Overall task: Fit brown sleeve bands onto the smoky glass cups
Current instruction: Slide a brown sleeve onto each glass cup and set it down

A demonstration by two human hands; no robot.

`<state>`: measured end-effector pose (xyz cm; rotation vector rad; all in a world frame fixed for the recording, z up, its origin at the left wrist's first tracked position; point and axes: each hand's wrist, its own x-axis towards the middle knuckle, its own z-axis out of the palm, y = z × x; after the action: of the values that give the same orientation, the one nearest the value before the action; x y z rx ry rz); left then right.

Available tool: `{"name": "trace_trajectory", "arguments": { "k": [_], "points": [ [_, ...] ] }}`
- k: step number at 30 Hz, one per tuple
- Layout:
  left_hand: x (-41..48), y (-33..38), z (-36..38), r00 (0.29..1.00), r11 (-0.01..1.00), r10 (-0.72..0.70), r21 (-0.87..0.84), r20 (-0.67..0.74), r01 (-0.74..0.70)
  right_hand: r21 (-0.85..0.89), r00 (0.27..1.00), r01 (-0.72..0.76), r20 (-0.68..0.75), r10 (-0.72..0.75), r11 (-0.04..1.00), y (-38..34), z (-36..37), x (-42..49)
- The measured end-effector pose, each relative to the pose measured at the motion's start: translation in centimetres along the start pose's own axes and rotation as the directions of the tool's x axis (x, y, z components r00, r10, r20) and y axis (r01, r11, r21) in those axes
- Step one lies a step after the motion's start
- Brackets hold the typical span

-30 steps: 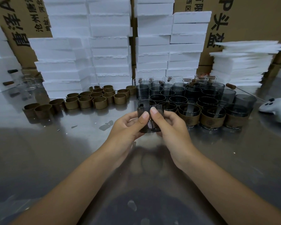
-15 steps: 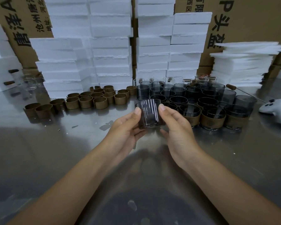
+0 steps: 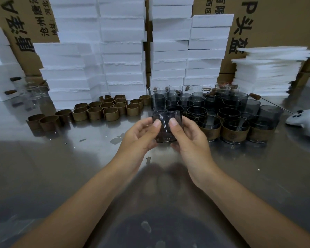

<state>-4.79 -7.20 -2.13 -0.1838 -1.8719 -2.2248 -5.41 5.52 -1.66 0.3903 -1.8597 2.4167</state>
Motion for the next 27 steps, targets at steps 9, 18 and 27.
{"name": "trace_trajectory", "arguments": {
  "k": [9, 18, 27],
  "points": [
    [-0.06, 0.30, -0.40, 0.996, 0.998, -0.041, -0.049, 0.084, 0.045, 0.078, 0.994, -0.057, 0.094, 0.049, 0.995, -0.46, -0.31, -0.20],
    [-0.07, 0.34, -0.60, 0.987, 0.991, -0.048, -0.115, 0.155, 0.067, 0.242, 0.990, -0.132, 0.081, 0.116, 0.961, -0.87, -0.73, 0.01],
    [-0.11, 0.35, -0.95, 0.974, 0.990, -0.076, -0.098, 0.212, 0.099, -0.009, 0.974, -0.162, 0.160, 0.161, 0.987, -0.44, -0.48, -0.05]
  ]
}}
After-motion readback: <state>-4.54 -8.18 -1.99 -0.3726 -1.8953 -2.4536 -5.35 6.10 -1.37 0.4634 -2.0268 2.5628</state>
